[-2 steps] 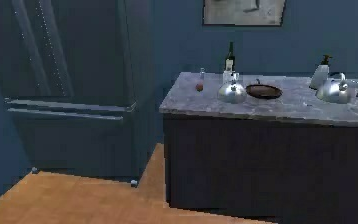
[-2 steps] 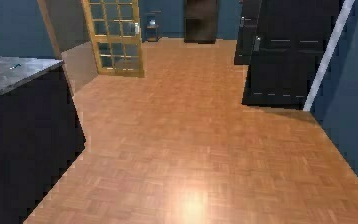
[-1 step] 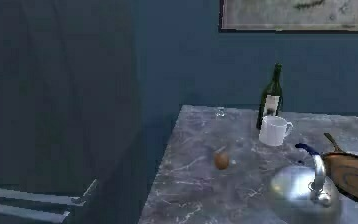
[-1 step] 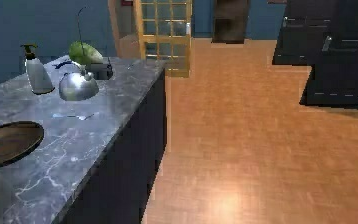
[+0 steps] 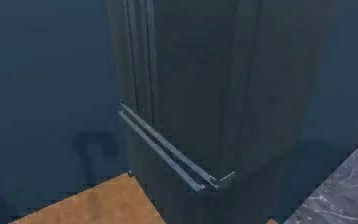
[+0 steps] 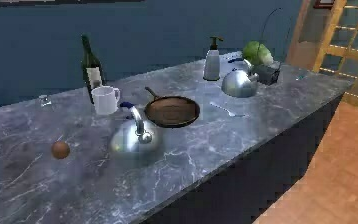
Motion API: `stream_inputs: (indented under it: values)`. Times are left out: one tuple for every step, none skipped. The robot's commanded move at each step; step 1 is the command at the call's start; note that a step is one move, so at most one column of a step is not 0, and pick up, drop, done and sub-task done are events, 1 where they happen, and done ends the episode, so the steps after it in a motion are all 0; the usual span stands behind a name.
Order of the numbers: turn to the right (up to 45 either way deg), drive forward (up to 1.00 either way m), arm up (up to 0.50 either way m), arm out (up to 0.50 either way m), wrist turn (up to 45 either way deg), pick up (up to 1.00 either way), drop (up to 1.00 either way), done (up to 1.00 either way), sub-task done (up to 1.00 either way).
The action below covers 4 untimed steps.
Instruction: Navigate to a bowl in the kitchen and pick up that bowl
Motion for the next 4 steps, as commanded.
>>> stream_inputs:
  values:
    - [-36.0, 0.00, 0.00, 0.00, 0.0, 0.00, 0.00, 0.00, 0.00]
    - [0.0, 1.00, 0.00, 0.00, 0.0, 0.00, 0.00, 0.00, 0.00]
    - [-12.0, 0.00, 0.00, 0.00, 0.0, 0.00, 0.00, 0.00, 0.00]
    - [0.0, 0.25, 0.00, 0.00, 0.0, 0.00, 0.00, 0.00, 0.00]
